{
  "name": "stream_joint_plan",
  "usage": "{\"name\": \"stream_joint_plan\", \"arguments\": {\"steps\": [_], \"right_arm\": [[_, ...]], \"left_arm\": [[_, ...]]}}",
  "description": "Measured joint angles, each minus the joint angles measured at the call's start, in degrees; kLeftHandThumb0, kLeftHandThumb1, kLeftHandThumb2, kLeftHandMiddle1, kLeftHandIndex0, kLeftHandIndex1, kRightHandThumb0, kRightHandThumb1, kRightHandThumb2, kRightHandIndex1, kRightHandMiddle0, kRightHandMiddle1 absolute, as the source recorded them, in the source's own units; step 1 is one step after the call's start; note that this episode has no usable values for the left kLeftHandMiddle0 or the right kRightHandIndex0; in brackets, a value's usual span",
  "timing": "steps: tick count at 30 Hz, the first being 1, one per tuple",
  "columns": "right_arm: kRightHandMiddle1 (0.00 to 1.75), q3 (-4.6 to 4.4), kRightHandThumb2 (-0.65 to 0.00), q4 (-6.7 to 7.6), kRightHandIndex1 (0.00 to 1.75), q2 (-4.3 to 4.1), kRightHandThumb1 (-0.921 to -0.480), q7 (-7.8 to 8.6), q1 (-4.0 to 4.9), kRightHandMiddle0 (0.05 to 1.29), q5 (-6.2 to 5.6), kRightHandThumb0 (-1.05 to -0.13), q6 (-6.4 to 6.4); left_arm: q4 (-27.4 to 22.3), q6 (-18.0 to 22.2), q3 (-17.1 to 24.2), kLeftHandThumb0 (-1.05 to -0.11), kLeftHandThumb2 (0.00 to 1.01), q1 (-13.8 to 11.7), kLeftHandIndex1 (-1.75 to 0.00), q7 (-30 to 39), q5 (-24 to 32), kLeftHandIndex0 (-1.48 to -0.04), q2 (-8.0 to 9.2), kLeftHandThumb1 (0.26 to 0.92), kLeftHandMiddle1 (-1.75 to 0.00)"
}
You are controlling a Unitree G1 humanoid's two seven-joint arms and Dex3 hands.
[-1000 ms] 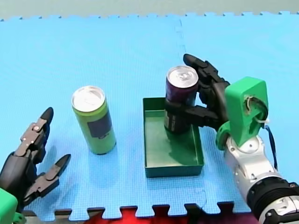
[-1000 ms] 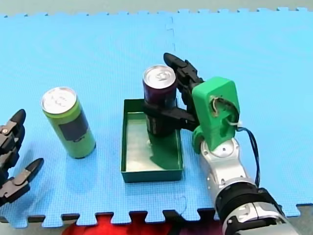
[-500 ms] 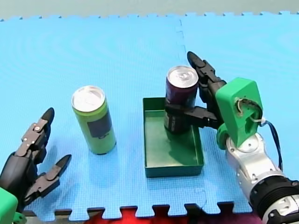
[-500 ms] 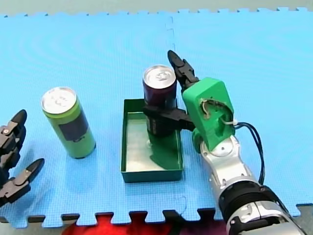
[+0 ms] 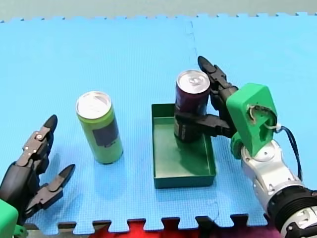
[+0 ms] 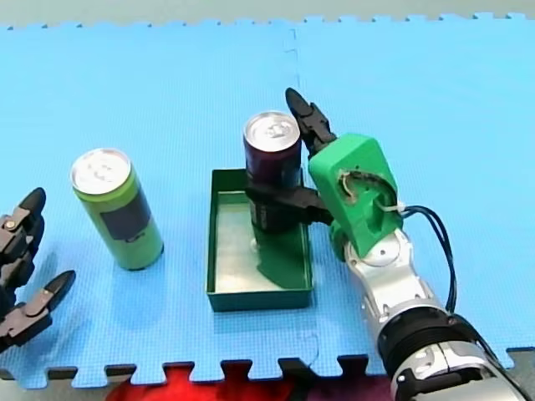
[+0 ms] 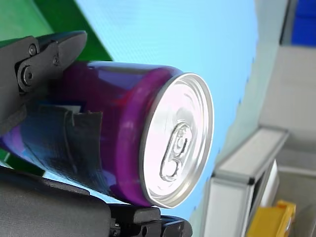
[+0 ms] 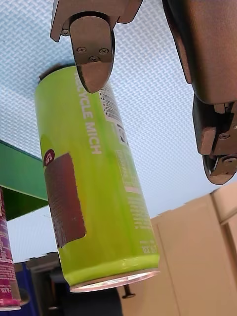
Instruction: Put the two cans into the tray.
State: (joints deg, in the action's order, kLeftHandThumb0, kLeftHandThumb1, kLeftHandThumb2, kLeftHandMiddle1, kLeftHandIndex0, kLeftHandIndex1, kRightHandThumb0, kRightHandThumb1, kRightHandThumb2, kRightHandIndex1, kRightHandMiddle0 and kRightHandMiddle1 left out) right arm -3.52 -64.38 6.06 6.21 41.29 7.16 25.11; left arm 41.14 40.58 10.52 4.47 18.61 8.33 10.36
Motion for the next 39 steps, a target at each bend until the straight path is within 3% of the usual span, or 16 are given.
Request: {"name": "stream_joint_plan", "arguments": {"steps": [3,6,8,10,14,17,31,36,39], "right_arm": [[0.00,-0.38,-0.004,0.26,0.00,-2.04,-0.783,5.14,0.08,0.07,-0.26,-0.998,0.12],[0.00,-0.25,0.000,1.01,0.00,-4.04,-0.776,10.40,0.07,0.07,-1.27,-0.993,-0.32],[0.00,-0.16,0.000,2.08,0.00,-5.75,-0.770,12.66,-0.10,0.06,-1.64,-0.989,-0.67],[0.00,-0.07,0.000,2.99,0.00,-6.88,-0.763,13.62,-0.61,0.06,-1.92,-0.984,-0.93],[0.00,0.05,0.000,4.12,0.00,-7.80,-0.751,14.63,-1.66,0.06,-2.42,-0.976,-1.00],[0.00,0.04,0.000,4.23,0.00,-8.00,-0.743,14.95,-1.90,0.05,-2.48,-0.974,-1.00],[0.00,0.33,0.001,3.53,0.00,-8.69,-0.702,16.16,-1.36,0.05,-3.00,-0.953,-1.02],[0.00,0.73,0.000,3.28,0.00,-9.58,-0.690,17.24,-1.34,0.05,-3.48,-0.938,-1.14],[0.00,1.26,0.000,3.14,0.00,-10.72,-0.686,18.36,-1.72,0.05,-4.06,-0.935,-1.07]], "left_arm": [[-0.3,0.0,-0.1,-1.048,0.44,-0.1,0.00,-0.1,-0.1,-0.13,-0.13,0.921,0.00],[-1.3,-0.1,-0.2,-1.048,0.44,-0.4,0.00,-0.5,-0.3,-0.13,-0.34,0.921,0.00],[-1.9,-0.3,-0.3,-1.048,0.44,-0.8,0.00,-0.8,-0.3,-0.13,-0.38,0.921,0.00],[-2.0,-0.6,-0.3,-1.048,0.44,-0.9,0.00,-1.0,-0.3,-0.13,-0.37,0.921,0.00],[-1.9,-0.8,-0.3,-1.048,0.45,-0.9,0.00,-1.1,-0.3,-0.13,-0.30,0.921,0.00],[-1.5,-0.8,-0.3,-1.048,0.45,-0.6,0.00,-1.1,-0.3,-0.13,-0.26,0.921,0.00],[0.3,-0.8,0.1,-1.048,0.51,0.4,0.00,-0.9,-0.2,-0.13,0.08,0.921,0.00],[0.7,-0.8,0.4,-1.048,0.53,0.7,0.00,-0.5,0.0,-0.13,0.34,0.921,0.00],[0.8,-0.8,0.6,-1.048,0.54,0.8,0.00,-0.1,0.3,-0.14,0.61,0.921,0.00]]}}
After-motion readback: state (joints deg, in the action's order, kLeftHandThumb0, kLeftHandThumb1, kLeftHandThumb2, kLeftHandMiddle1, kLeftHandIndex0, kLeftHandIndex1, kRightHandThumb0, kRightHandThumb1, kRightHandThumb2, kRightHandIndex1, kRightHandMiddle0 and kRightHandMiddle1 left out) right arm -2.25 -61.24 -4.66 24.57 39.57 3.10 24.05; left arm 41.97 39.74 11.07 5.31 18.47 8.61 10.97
